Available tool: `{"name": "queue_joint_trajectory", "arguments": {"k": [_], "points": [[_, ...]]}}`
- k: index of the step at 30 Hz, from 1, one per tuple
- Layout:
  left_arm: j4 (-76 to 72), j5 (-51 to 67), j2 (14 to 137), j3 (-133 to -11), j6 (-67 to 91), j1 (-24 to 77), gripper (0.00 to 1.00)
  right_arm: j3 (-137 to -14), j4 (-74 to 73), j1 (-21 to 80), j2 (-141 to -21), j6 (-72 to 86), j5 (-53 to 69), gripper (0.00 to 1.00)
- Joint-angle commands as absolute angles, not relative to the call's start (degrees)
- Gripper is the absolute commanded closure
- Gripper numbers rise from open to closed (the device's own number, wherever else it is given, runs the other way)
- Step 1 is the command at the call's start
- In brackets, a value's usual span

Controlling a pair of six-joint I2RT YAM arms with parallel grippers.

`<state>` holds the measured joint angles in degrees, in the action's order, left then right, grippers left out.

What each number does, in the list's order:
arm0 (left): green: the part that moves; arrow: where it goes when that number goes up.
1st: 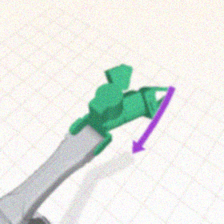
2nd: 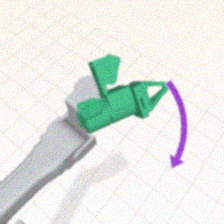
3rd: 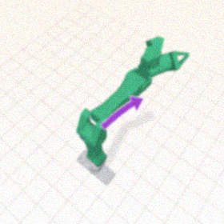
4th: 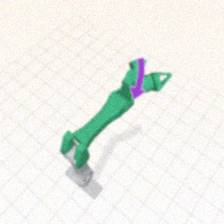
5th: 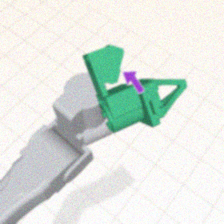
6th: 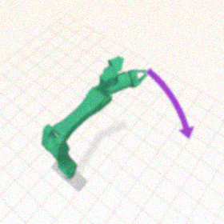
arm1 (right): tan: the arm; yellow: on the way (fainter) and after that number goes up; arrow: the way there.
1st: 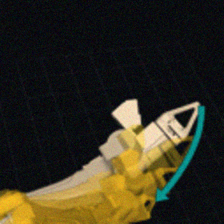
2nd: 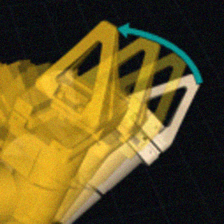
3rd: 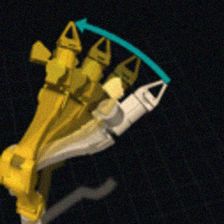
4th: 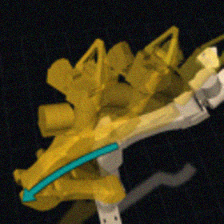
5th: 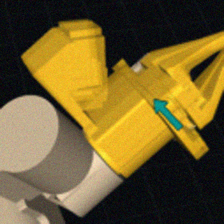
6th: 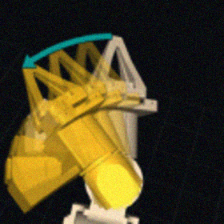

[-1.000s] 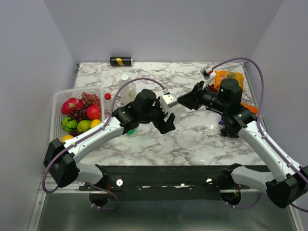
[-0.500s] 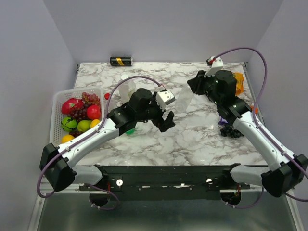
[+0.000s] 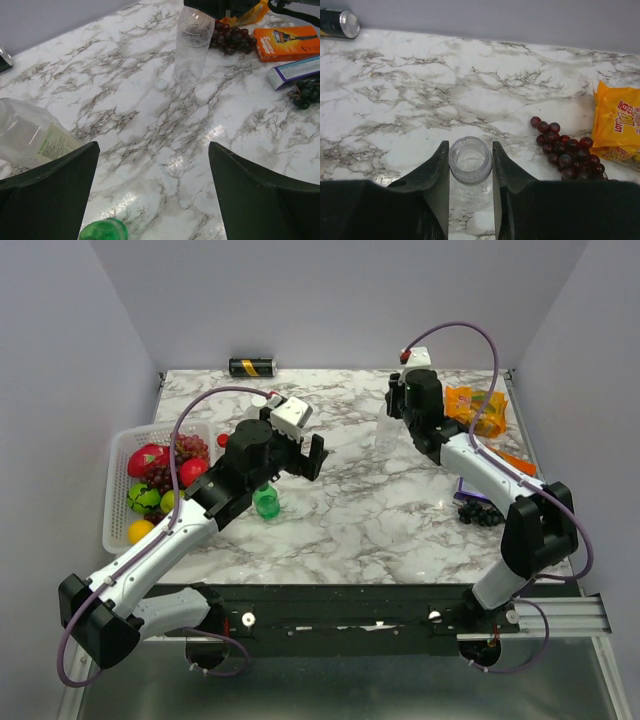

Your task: Unscrew the bottle caps

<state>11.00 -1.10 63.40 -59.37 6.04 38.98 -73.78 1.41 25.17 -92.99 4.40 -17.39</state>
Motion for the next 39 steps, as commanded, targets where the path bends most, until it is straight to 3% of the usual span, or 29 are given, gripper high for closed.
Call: {"name": "queue_joint_trajectory", "arguments": {"k": [1, 25, 28, 29, 31, 32, 33, 39], "points": [[8.9, -5.7, 62.8, -59.0, 6.5, 38.7, 0.01, -76.3, 9.4, 24.8, -94.9, 2.0, -21.4, 0.99], [7.5, -5.3, 62.8, -57.9, 7.5, 38.6, 0.01, -69.8, 17.5, 24.3, -100.9, 3.8, -23.4, 0.96], [7.6, -5.2, 62.9, -58.0, 7.6, 38.6, 0.01, -69.7, 16.4, 24.3, -100.8, 4.2, -23.5, 0.73], [7.6, -5.3, 63.0, -57.9, 7.6, 38.6, 0.01, -69.7, 16.1, 24.3, -100.6, 4.2, -23.5, 0.6], [7.6, -5.4, 62.9, -58.0, 7.6, 38.7, 0.01, -69.9, 15.7, 24.3, -100.0, 4.4, -23.3, 0.47], [7.6, -5.3, 62.9, -58.0, 7.6, 38.6, 0.01, -70.3, 15.1, 24.3, -99.8, 4.3, -23.4, 0.28], [7.7, -5.3, 62.9, -58.1, 7.5, 38.7, 0.01, -70.7, 14.8, 24.3, -99.7, 4.0, -23.4, 0.15], [7.8, -6.1, 62.8, -58.1, 7.0, 38.7, 0.01, -74.8, 11.1, 24.3, -98.5, 2.5, -23.6, 0.12]]}}
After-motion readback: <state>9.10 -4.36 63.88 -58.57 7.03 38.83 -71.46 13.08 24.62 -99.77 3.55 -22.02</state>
